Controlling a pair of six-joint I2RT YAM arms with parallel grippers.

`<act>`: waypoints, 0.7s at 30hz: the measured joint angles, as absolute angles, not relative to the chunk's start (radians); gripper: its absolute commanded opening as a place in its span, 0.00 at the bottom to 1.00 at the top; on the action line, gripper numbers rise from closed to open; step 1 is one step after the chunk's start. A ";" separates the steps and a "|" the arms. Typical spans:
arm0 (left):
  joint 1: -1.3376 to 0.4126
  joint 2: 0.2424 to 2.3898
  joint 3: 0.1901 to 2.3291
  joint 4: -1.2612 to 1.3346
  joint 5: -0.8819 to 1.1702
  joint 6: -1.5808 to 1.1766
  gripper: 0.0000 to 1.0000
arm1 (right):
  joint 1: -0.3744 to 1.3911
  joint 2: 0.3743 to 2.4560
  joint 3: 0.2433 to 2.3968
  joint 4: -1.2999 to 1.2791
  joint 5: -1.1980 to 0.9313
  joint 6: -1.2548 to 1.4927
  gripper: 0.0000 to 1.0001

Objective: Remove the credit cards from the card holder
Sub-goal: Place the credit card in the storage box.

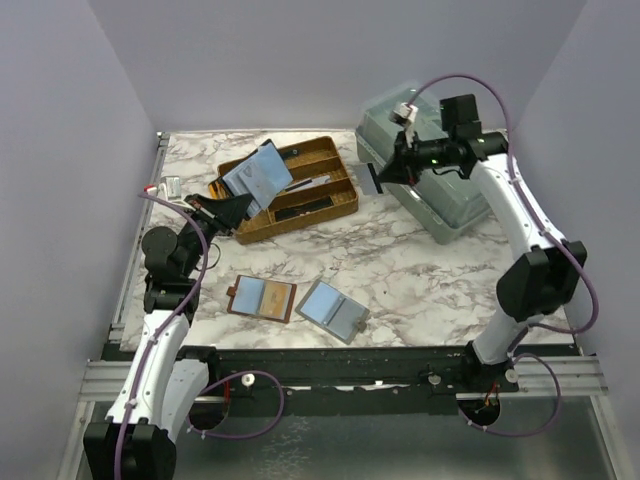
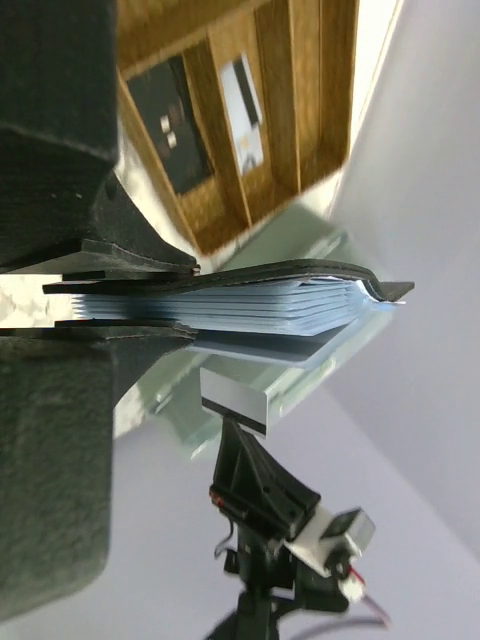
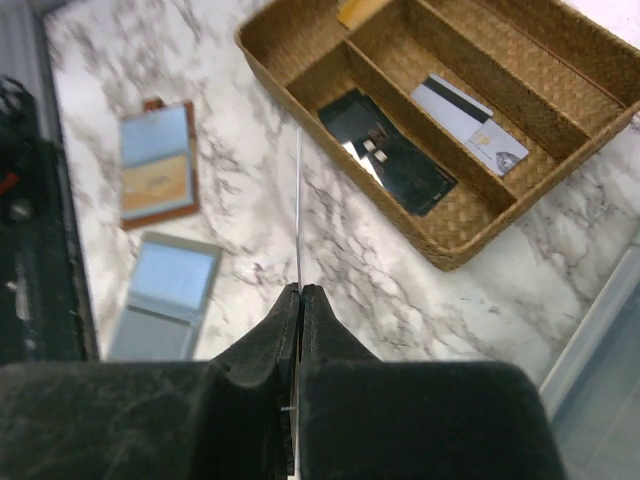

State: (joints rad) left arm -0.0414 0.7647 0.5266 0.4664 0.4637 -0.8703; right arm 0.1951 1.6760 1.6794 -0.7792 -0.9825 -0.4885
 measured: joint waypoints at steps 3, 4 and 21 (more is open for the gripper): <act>-0.040 0.719 0.567 0.304 0.381 -0.783 0.00 | 0.286 1.787 1.824 -0.825 -0.855 -0.547 0.00; -0.040 0.696 0.579 0.252 0.346 -0.752 0.00 | 0.318 1.832 1.887 -0.842 -0.805 -0.570 0.00; -0.038 0.451 0.630 -0.118 0.023 -0.452 0.00 | 0.569 2.317 2.284 -0.764 -0.288 -0.822 0.00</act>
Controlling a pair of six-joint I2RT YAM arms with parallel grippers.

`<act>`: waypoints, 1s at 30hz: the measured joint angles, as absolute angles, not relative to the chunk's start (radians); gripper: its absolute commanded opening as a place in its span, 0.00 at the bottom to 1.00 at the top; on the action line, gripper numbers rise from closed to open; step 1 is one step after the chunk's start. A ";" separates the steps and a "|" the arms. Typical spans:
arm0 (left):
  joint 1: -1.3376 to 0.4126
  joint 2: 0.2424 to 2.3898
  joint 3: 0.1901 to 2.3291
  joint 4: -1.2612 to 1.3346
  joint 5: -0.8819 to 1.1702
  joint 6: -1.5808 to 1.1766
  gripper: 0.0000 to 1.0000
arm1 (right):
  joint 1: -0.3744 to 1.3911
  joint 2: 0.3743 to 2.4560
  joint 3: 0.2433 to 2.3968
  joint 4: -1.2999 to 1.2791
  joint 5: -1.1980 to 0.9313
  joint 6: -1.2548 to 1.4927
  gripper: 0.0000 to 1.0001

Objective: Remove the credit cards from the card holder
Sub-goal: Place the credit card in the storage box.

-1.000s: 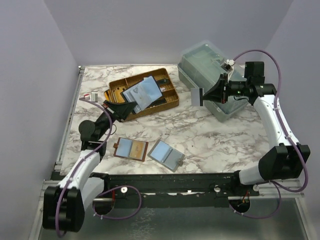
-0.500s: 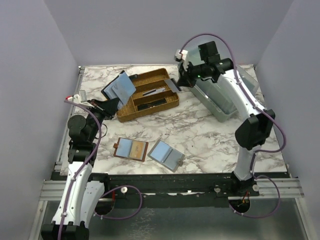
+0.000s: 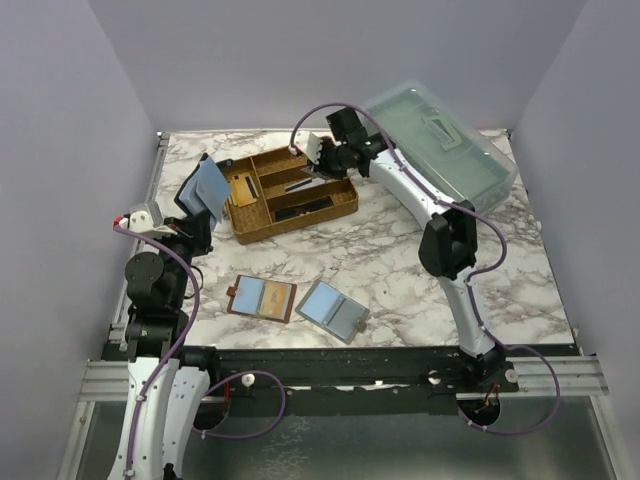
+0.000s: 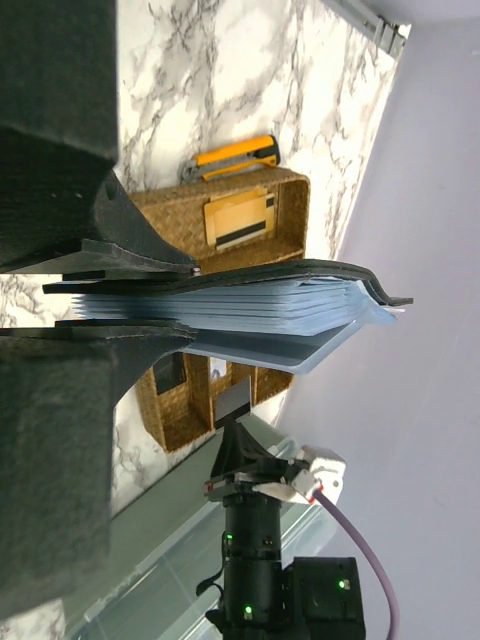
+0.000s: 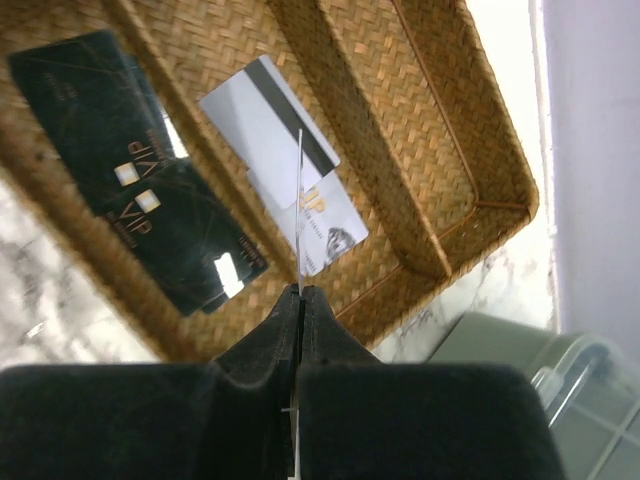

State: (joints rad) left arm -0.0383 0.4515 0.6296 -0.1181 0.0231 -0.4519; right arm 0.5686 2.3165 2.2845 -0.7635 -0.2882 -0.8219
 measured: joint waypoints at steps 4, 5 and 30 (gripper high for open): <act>-0.038 0.430 0.630 -0.146 -0.009 -0.425 0.00 | 0.591 2.375 2.285 -0.678 -0.213 -0.872 0.00; -0.038 0.426 0.630 -0.153 -0.013 -0.422 0.00 | 0.597 2.386 2.285 -0.659 -0.198 -0.884 0.00; -0.038 0.342 0.598 -0.208 -0.020 -0.446 0.00 | 0.662 2.480 2.239 -0.450 -0.033 -1.059 0.25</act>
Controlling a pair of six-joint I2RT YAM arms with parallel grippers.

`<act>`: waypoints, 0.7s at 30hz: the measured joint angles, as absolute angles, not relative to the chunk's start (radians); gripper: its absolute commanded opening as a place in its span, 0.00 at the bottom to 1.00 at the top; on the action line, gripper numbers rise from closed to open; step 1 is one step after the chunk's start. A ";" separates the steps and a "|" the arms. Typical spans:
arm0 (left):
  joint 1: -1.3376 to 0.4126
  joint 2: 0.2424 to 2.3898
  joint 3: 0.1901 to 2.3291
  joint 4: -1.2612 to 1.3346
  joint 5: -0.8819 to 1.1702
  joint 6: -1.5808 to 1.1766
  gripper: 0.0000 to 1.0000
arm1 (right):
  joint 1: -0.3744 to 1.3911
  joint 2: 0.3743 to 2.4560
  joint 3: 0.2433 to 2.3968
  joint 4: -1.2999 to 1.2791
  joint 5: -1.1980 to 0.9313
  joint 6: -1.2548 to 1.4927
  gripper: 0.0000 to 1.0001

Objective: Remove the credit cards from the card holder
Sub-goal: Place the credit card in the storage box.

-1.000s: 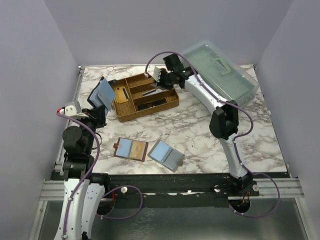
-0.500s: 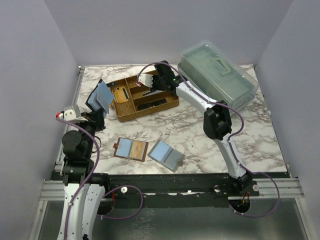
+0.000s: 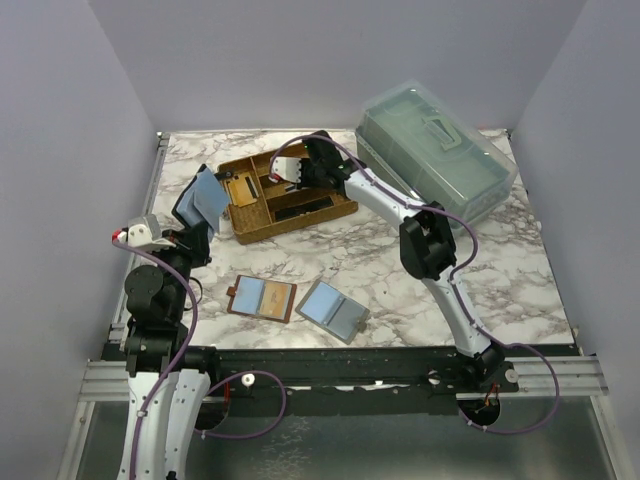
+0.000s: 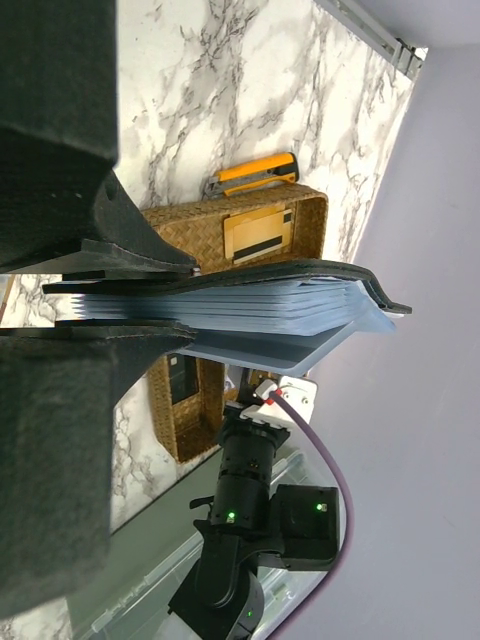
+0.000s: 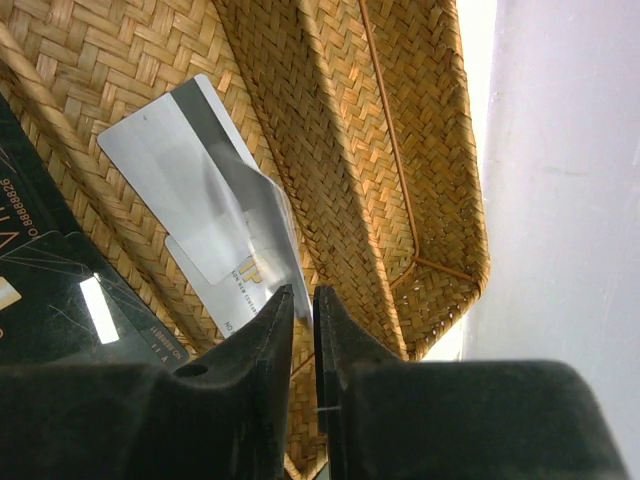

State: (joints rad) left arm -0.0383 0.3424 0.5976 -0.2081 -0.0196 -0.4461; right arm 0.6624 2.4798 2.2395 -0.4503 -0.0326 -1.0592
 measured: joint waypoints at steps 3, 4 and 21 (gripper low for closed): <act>-0.038 0.336 0.598 -0.219 -0.020 -0.455 0.00 | 0.665 2.480 2.239 -0.451 -0.031 -1.055 0.35; -0.038 0.334 0.598 -0.222 -0.020 -0.458 0.00 | 0.666 2.480 2.239 -0.451 -0.031 -1.052 0.36; -0.038 0.320 0.557 -0.203 0.179 -0.603 0.00 | 0.665 2.157 2.102 -0.629 -0.200 -0.760 0.37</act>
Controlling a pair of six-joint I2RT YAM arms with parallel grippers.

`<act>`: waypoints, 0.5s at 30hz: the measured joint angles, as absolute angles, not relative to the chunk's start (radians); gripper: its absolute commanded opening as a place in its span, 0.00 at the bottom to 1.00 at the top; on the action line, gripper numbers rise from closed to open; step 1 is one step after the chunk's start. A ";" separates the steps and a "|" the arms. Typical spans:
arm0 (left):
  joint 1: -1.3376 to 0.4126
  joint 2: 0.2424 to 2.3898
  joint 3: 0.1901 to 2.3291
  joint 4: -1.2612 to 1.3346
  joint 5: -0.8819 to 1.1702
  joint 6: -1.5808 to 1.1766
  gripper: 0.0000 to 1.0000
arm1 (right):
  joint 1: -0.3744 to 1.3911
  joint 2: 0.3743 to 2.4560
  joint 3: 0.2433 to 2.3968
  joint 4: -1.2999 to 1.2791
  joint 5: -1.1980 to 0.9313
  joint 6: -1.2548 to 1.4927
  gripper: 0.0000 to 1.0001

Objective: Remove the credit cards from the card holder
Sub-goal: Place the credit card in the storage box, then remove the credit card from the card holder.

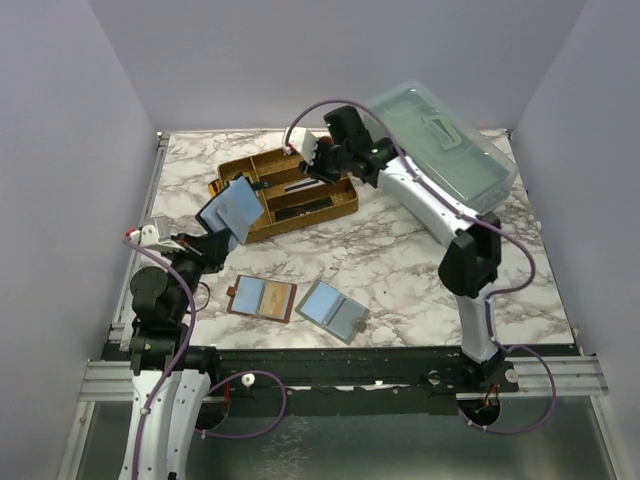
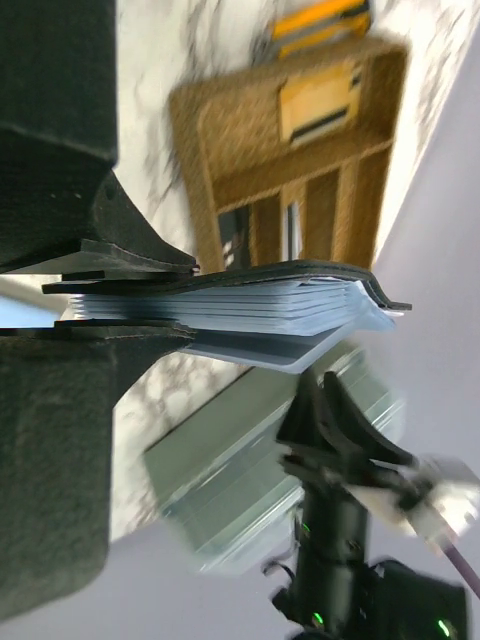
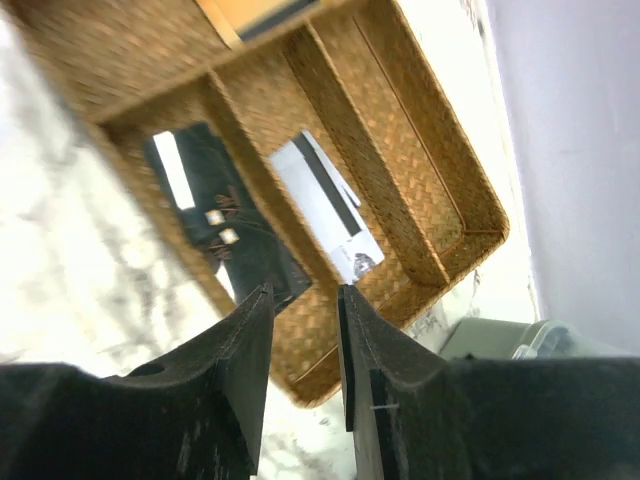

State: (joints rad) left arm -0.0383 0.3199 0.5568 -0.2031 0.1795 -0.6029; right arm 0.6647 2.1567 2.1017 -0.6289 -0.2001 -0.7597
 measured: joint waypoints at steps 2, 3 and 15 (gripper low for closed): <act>-0.038 0.328 0.525 -0.170 0.247 -0.641 0.00 | 0.653 2.061 2.059 -0.650 -0.271 -0.711 0.37; -0.038 0.336 0.504 -0.147 0.285 -0.666 0.00 | 0.646 2.012 2.035 -0.659 -0.315 -0.686 0.37; -0.064 0.432 0.288 0.213 0.570 -0.966 0.00 | 0.492 1.508 1.513 -0.733 -0.954 -0.495 0.48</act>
State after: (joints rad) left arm -0.0643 0.4316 0.2882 0.2131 0.5697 -0.9661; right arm 0.4919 1.5078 1.5127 -0.7334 -0.9543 -0.4946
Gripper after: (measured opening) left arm 0.162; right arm 0.439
